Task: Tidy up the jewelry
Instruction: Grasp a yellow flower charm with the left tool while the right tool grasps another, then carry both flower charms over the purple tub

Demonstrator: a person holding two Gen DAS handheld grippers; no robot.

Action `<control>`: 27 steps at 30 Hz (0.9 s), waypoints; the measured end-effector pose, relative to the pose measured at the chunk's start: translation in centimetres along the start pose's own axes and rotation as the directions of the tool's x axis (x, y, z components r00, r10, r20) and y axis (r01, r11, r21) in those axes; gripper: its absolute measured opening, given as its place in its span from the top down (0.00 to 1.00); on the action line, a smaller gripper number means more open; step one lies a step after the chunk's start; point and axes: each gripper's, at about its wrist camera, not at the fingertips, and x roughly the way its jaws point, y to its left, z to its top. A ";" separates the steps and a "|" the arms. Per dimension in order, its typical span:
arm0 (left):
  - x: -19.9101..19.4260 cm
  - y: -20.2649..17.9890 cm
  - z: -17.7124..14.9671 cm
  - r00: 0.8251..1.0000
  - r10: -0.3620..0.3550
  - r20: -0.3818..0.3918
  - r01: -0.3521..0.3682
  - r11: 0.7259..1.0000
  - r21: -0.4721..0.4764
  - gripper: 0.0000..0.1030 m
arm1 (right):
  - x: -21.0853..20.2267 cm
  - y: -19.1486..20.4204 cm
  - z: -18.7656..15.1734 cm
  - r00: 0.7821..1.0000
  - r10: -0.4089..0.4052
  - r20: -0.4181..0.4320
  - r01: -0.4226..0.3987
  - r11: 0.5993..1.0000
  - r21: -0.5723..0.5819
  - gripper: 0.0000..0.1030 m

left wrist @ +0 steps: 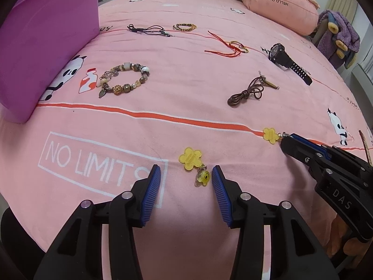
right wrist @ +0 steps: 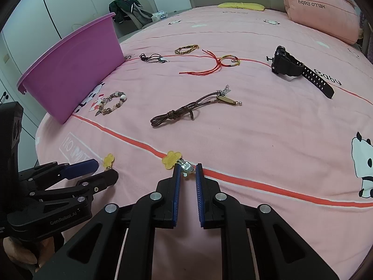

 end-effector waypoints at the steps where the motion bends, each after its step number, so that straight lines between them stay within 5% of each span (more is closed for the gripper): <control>1: 0.0 0.0 0.0 1.000 -0.004 -0.001 0.004 1.000 0.004 0.63 | 0.0 0.0 0.0 1.000 0.000 0.000 0.000 1.000 0.000 0.88; 4: 0.0 0.1 0.0 1.000 -0.020 -0.013 0.020 1.000 0.009 0.87 | -0.2 0.0 0.0 1.000 -0.002 0.002 0.002 1.000 0.006 0.88; 14: -2.2 1.3 0.8 0.999 -0.033 -0.029 0.033 0.999 -0.001 0.87 | -2.5 1.3 0.3 0.999 0.006 0.038 -0.007 0.999 0.047 0.88; 27: -11.1 6.2 5.6 0.989 0.005 0.145 -0.004 1.000 -0.008 0.87 | -8.8 8.1 6.5 0.982 0.067 0.177 -0.062 0.998 -0.031 0.88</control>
